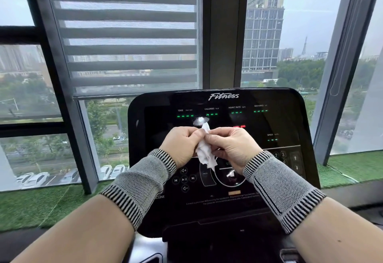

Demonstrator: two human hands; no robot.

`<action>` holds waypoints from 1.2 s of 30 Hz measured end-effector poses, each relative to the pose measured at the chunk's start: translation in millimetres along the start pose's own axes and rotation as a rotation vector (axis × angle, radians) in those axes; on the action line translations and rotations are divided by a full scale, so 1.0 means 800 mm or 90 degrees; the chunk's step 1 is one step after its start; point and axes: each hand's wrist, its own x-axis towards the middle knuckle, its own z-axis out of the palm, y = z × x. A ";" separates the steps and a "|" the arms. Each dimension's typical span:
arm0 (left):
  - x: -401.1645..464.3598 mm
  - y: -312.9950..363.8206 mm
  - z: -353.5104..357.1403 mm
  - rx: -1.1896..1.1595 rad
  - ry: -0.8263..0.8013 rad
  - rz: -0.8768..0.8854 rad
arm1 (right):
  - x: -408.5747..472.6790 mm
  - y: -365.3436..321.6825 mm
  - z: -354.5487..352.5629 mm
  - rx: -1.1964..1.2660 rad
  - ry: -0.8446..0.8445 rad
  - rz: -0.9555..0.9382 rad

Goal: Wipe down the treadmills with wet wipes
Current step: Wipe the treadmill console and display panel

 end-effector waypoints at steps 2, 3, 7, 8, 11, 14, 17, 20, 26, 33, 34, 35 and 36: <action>0.003 -0.004 -0.001 0.019 0.013 0.000 | 0.002 0.002 0.001 -0.003 0.007 0.007; 0.004 -0.005 -0.001 0.015 0.019 -0.005 | 0.003 0.002 0.001 0.008 0.012 0.015; 0.010 -0.009 -0.002 -0.036 0.066 -0.054 | 0.008 0.003 0.001 0.125 0.051 0.050; 0.012 -0.010 -0.002 -0.052 0.073 -0.065 | 0.010 0.003 0.001 0.142 0.057 0.046; 0.011 -0.007 -0.002 -0.084 0.041 -0.056 | 0.011 0.004 0.003 0.146 0.050 0.035; 0.010 -0.009 -0.004 -0.003 0.005 -0.002 | 0.012 0.004 0.005 0.127 0.072 0.028; 0.015 -0.014 -0.008 0.026 0.069 -0.010 | 0.018 0.006 0.005 0.138 0.130 0.029; 0.017 -0.008 -0.012 -0.141 0.124 -0.112 | 0.020 0.007 -0.001 0.135 0.161 0.046; 0.017 0.006 -0.023 -0.350 0.069 -0.173 | 0.019 0.008 -0.009 0.158 0.105 0.075; 0.022 0.012 -0.019 -0.328 0.041 -0.153 | 0.006 -0.001 0.000 0.179 -0.103 0.157; 0.023 0.013 -0.019 -0.336 0.040 -0.155 | 0.004 -0.004 0.001 0.168 -0.122 0.164; 0.024 0.013 -0.020 -0.347 0.039 -0.157 | 0.004 -0.004 0.000 0.170 -0.130 0.165; 0.025 0.012 -0.021 -0.359 0.037 -0.161 | 0.004 -0.005 -0.002 0.195 -0.139 0.157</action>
